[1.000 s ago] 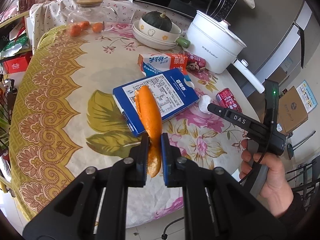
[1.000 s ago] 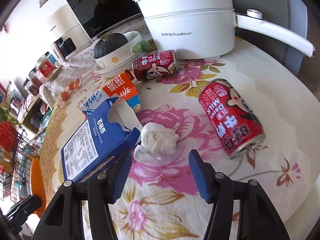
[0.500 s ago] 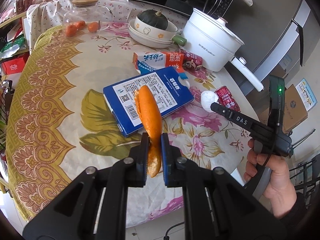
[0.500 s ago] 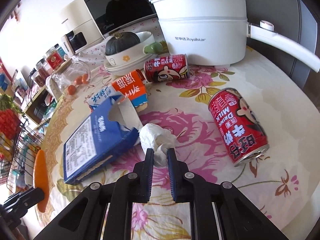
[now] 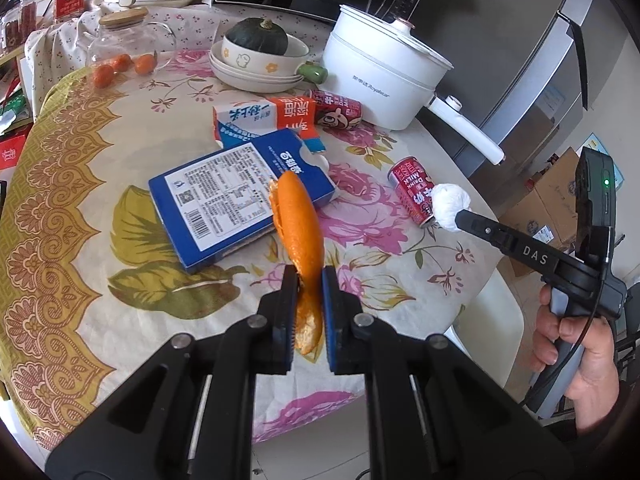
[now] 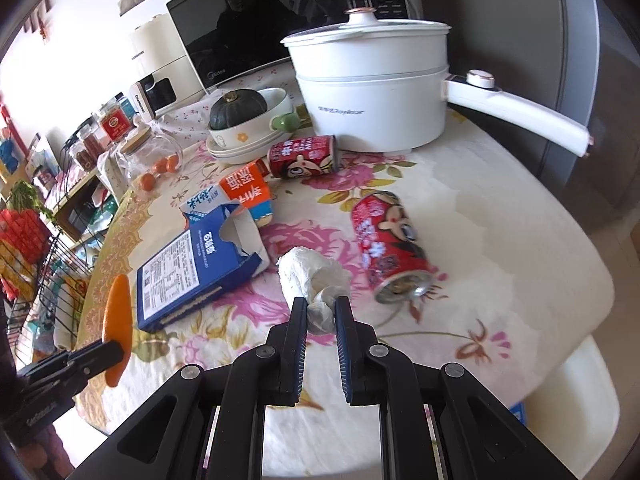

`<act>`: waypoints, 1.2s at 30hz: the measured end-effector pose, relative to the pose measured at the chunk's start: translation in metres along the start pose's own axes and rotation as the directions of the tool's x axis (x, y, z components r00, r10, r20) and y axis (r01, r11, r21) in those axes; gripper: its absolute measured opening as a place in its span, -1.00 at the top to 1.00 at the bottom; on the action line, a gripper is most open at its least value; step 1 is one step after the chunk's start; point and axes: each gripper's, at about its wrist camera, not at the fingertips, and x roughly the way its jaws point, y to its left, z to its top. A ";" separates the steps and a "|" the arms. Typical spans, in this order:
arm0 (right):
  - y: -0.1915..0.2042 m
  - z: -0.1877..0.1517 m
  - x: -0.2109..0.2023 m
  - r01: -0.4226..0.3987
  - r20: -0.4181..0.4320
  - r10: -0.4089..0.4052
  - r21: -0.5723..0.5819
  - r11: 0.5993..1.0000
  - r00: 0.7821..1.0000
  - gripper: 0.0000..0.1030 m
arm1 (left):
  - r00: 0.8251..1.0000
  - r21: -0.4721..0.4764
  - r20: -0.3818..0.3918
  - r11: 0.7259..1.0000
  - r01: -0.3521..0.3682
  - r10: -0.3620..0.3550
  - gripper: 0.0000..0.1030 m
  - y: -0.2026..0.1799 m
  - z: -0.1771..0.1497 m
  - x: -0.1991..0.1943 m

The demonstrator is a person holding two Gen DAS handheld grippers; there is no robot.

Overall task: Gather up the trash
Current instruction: 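Carry peel and tissue over the bin and open both tools to drop them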

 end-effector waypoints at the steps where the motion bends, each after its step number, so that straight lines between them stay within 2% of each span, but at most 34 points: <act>1: -0.005 -0.001 -0.005 0.007 0.001 -0.007 0.002 1.000 1.000 0.71 | 1.000 0.004 0.000 1.000 0.005 -0.005 0.75 -0.004 0.000 0.001; 12: -0.066 -0.018 -0.053 0.088 -0.002 -0.088 0.058 0.994 0.996 0.71 | 0.996 0.050 -0.017 0.995 0.085 -0.084 0.75 -0.059 -0.006 0.019; 21: -0.120 -0.039 -0.079 0.159 -0.054 -0.154 0.125 0.979 0.987 0.71 | 0.987 0.090 -0.041 0.983 0.157 -0.154 0.75 -0.110 -0.011 0.040; 29: -0.171 -0.070 -0.104 0.215 -0.092 -0.202 0.166 0.962 0.975 0.71 | 0.974 0.154 -0.086 0.963 0.221 -0.210 0.75 -0.161 -0.025 0.067; 36: -0.214 -0.097 -0.121 0.266 -0.127 -0.244 0.203 0.942 0.962 0.71 | 0.954 0.218 -0.150 0.932 0.289 -0.260 0.75 -0.213 -0.046 0.099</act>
